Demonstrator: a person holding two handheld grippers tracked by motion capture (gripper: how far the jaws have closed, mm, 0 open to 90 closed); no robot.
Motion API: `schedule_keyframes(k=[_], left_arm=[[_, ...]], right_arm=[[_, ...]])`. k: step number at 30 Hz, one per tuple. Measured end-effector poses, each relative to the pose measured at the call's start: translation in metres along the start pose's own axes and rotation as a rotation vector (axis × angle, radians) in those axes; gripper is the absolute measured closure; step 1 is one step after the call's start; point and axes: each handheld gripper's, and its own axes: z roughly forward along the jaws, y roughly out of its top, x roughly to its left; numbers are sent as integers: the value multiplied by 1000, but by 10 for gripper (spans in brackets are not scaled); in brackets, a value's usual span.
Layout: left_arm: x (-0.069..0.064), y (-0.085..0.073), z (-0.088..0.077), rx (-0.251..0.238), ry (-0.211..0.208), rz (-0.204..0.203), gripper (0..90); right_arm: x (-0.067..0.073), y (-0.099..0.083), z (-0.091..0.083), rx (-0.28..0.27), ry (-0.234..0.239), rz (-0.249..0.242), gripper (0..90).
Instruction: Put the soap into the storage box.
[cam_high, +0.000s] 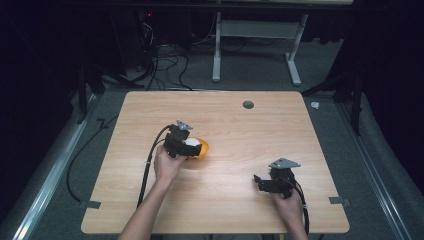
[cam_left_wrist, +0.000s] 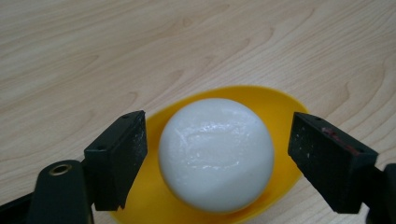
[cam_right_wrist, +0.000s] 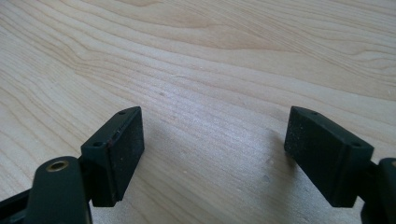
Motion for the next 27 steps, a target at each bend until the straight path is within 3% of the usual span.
schedule_keyframes(k=[4,14,17,20,27], left_arm=[[6,0,-5,-19,-9,-26,201],[3,1,-14,-55,-30,-21,200],[1,1,-13,-51,-14,-1,201],[2,1,-15,-56,-13,-7,199],[7,1,-33,-87,-17,-20,194]], right_arm=[[0,0,0,1,3,-5,208],[0,0,0,1,0,-3,211],[0,0,0,0,0,-2,211],[0,0,0,0,0,-2,210],[0,0,0,0,-2,-2,211]])
